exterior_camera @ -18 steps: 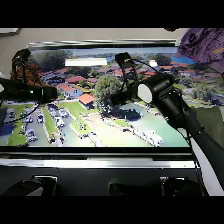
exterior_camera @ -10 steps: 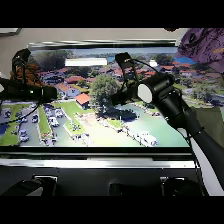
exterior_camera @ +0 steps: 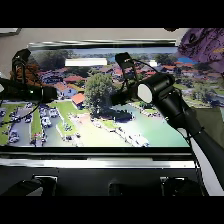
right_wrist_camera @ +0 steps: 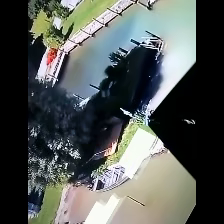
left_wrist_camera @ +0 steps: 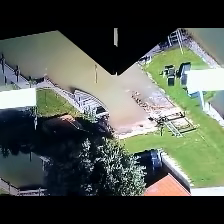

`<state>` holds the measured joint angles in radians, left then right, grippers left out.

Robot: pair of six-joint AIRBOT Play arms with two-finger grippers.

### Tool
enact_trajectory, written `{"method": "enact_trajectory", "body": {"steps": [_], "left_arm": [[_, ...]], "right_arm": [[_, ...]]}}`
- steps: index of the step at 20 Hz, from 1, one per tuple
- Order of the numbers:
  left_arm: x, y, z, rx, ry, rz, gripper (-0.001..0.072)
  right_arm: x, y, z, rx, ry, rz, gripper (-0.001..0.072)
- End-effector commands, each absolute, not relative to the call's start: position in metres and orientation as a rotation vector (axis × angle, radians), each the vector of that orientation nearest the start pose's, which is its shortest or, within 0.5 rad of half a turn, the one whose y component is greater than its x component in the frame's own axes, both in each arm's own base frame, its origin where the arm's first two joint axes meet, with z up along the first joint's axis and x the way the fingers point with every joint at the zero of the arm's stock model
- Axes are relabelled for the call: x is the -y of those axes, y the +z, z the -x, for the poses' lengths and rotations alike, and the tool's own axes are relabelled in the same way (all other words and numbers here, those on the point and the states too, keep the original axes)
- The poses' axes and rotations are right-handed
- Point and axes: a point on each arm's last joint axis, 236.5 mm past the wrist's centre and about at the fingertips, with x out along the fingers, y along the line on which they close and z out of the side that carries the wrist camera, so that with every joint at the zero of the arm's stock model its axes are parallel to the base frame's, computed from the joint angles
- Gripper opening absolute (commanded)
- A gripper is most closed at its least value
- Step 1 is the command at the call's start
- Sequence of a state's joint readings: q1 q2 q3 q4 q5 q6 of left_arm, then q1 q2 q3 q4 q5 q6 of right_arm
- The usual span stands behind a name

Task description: Fold the clothes and pants, and hang the long-sleeved shirts on hangers.

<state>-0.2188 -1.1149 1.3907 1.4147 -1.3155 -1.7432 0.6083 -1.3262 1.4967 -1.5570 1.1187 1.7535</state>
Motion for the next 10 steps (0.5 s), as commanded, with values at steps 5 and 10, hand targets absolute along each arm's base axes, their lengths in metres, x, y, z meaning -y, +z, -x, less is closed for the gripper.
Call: {"method": "enact_trajectory", "body": {"steps": [5,10], "left_arm": [[0.1174,0.1471,-0.3626,-1.073,-0.225,0.154,0.0018],[0.1174,0.147,-0.3627,-1.073,-0.225,0.155,0.0018]], "right_arm": [[-0.267,0.1247,-0.3773,-0.967,0.483,0.113,0.0029],[-0.2702,0.1289,-0.3819,-0.939,0.489,0.103,0.0029]]}}
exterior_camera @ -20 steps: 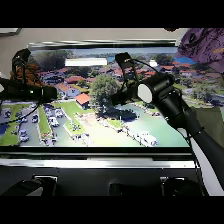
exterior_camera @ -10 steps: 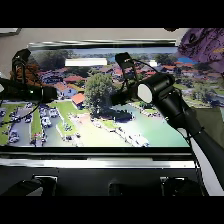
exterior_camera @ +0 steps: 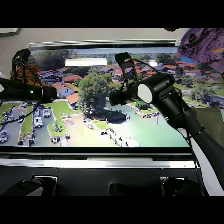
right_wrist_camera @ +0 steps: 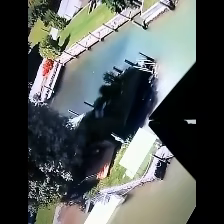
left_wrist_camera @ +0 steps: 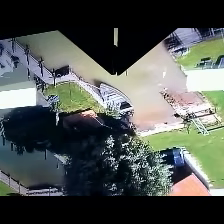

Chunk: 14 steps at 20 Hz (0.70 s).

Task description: Fold the clothes and pants, and hang the long-sleeved shirts on hangers.

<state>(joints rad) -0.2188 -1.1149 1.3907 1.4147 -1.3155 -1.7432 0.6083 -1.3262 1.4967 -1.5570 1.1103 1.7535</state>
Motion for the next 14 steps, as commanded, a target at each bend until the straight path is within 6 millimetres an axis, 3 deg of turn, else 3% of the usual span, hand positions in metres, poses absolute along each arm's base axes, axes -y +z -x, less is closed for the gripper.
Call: {"method": "enact_trajectory", "body": {"steps": [1,2,3,4,5,8,11,13,14], "left_arm": [[0.117,0.147,-0.363,-1.074,-0.224,0.155,0.0018],[0.117,0.146,-0.361,-1.08,-0.223,0.156,0.0031],[0.116,0.146,-0.363,-1.079,-0.212,0.168,0.0303],[0.111,0.145,-0.365,-1.08,-0.18,0.2,0.0701],[0.096,0.144,-0.37,-1.076,-0.122,0.207,0.0713],[0.013,0.143,-0.397,-0.995,0.146,0.289,0.0711],[-0.059,0.147,-0.447,-0.838,0.27,0.386,0.071],[-0.1,0.124,-0.481,-0.81,0.337,0.417,0.071],[-0.119,0.102,-0.497,-0.821,0.366,0.429,0.071]], "right_arm": [[-0.27,0.129,-0.382,-0.938,0.489,0.102,0.0029],[-0.27,0.129,-0.382,-0.939,0.489,0.103,0.0029],[-0.27,0.129,-0.382,-0.939,0.489,0.103,0.0029],[-0.27,0.129,-0.382,-0.939,0.489,0.103,0.0029],[-0.27,0.129,-0.382,-0.939,0.489,0.103,0.0029],[-0.27,0.129,-0.382,-0.938,0.489,0.102,0.0029],[-0.272,0.131,-0.385,-0.923,0.492,0.097,0.0029],[-0.272,0.131,-0.384,-0.925,0.491,0.098,0.0029],[-0.272,0.131,-0.384,-0.924,0.491,0.097,0.0029]]}}
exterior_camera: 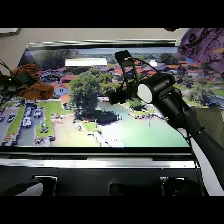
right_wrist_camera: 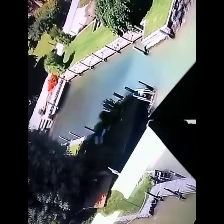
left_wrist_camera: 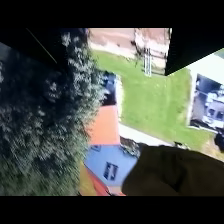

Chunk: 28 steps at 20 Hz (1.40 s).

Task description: Fold the clothes and pants, and hang the long-sleeved shirts on hangers.

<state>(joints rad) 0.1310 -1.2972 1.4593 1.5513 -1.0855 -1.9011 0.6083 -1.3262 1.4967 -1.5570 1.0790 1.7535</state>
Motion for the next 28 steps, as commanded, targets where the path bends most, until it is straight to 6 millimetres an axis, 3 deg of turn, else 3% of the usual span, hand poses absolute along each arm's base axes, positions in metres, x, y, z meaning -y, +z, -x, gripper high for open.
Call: {"method": "enact_trajectory", "body": {"steps": [1,4,8,13,16,17,18,19,21,23,25,28], "left_arm": [[-0.134,0.077,-0.51,-0.836,0.392,0.434,0.071],[-0.168,0.009,-0.552,-0.835,0.428,0.44,0.0709],[-0.18,-0.042,-0.6,-0.763,0.415,0.432,0.0709],[-0.186,-0.084,-0.62,-0.791,0.418,0.433,0.0706],[-0.185,-0.111,-0.616,-0.842,0.425,0.438,0.0694],[-0.185,-0.115,-0.612,-0.856,0.434,0.46,0.0554],[-0.184,-0.114,-0.611,-0.866,0.436,0.467,0.024],[-0.183,-0.111,-0.608,-0.889,0.438,0.468,0.0014],[-0.18,-0.101,-0.599,-0.963,0.438,0.458,0.0017],[-0.178,-0.068,-0.592,-1.012,0.407,0.401,0.0015],[-0.17,-0.007,-0.592,-0.968,0.361,0.35,0.0014],[-0.134,0.096,-0.576,-0.86,0.259,0.385,0.0014]], "right_arm": [[-0.272,0.131,-0.384,-0.924,0.491,0.097,0.0029],[-0.272,0.131,-0.384,-0.925,0.491,0.098,0.003],[-0.272,0.131,-0.384,-0.926,0.491,0.098,0.003],[-0.269,0.127,-0.38,-0.954,0.486,0.108,0.0031],[-0.265,0.123,-0.375,-0.981,0.48,0.117,0.0031],[-0.264,0.121,-0.373,-0.991,0.478,0.12,0.0031],[-0.263,0.12,-0.371,-1.003,0.476,0.124,0.0031],[-0.262,0.118,-0.369,-1.013,0.474,0.128,0.0031],[-0.26,0.117,-0.367,-1.026,0.472,0.132,0.003],[-0.26,0.117,-0.368,-1.024,0.472,0.132,0.003],[-0.26,0.116,-0.366,-1.031,0.471,0.133,0.0032],[-0.255,0.118,-0.359,-1.05,0.467,0.141,0.0087]]}}
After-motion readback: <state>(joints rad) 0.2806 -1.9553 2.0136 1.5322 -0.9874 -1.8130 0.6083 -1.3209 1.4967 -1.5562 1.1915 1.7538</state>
